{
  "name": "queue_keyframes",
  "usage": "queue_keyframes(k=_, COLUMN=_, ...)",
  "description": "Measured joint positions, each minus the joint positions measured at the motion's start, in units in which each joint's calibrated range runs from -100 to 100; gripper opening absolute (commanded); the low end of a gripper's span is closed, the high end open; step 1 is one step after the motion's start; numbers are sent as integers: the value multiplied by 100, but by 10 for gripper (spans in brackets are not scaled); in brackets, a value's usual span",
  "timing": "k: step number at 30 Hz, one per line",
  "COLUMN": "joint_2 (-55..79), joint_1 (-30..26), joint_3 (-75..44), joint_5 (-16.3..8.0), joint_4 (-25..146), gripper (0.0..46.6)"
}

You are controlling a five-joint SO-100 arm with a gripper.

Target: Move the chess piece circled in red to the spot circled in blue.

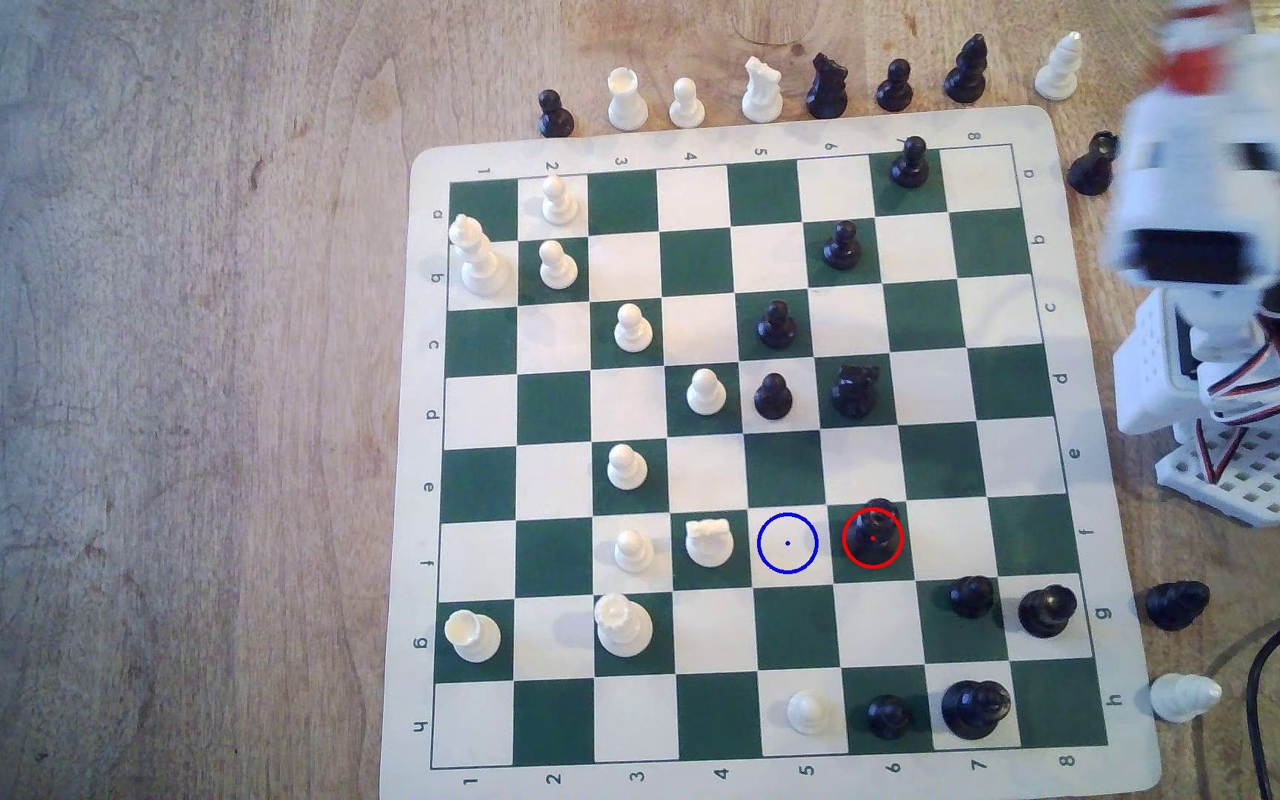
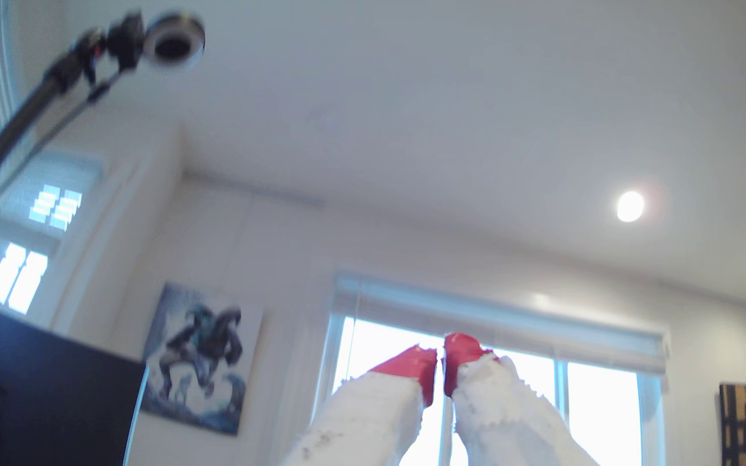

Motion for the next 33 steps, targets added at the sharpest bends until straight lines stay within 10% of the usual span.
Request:
queue_keyframes(k=11, joint_2=193, joint_1=339, joint_3=-1310, joint_5=-122, joint_4=4239, gripper=2)
queue_keyframes(k=16, joint_2=922, joint_1=118, joint_3=-2314, joint_5=-474, joint_4=6167, gripper=133)
queue_keyframes(k=21, joint_2=2262, joint_1=-44, joint_3=-3470, joint_5=-1021, joint_4=8637, gripper=165)
queue_keyframes(k=33, joint_2=2664, joint_1=-1143, joint_3=-4076, joint_5=-996, joint_4=10821, gripper=202)
